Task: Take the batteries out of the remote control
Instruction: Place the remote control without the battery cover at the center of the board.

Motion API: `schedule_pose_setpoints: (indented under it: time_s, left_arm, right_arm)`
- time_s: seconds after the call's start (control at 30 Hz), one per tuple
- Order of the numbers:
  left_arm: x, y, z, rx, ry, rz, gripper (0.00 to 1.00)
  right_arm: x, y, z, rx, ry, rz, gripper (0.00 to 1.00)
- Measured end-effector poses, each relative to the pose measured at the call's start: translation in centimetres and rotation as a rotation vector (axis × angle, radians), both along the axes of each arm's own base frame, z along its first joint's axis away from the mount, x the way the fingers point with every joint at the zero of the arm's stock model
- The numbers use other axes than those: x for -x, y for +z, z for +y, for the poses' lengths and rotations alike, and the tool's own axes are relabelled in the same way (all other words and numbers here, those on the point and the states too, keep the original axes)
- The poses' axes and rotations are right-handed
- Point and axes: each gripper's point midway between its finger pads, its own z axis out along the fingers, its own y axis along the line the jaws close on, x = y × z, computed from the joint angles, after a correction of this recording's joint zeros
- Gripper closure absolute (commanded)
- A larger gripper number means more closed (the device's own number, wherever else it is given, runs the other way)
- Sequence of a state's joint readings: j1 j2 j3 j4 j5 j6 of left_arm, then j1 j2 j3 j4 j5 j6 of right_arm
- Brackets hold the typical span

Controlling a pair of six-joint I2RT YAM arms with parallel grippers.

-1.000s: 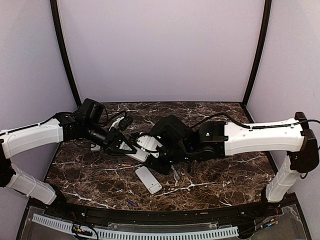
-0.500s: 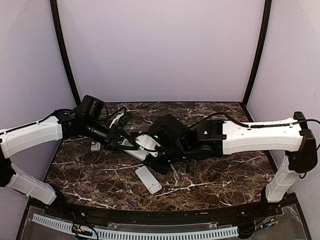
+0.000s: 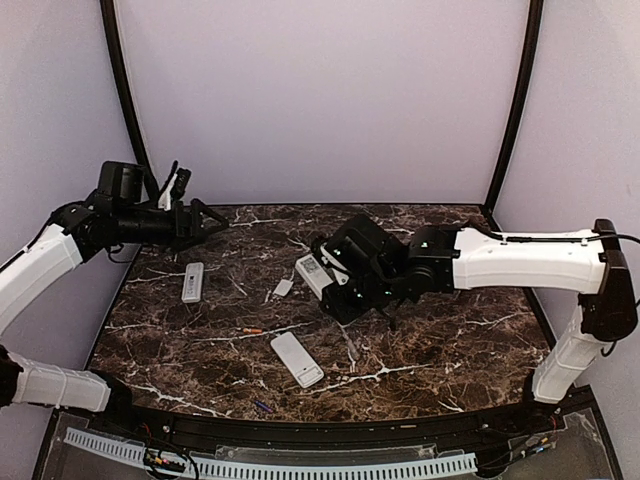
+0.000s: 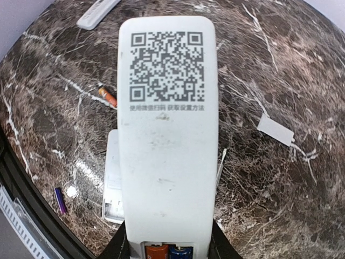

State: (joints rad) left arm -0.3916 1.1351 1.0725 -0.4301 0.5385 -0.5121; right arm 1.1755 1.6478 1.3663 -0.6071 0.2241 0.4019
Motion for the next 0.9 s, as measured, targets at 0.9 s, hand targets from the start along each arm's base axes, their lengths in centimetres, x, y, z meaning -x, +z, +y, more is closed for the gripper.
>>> schedule_pose_setpoints:
  time_s: [0.9]
  left_arm:
    - [-1.8,-1.7,15.2,-0.337,0.568,-0.275,0.08]
  right_arm:
    - [-5.6,-12.2,2.8,0.14,-0.265,0.303,1.0]
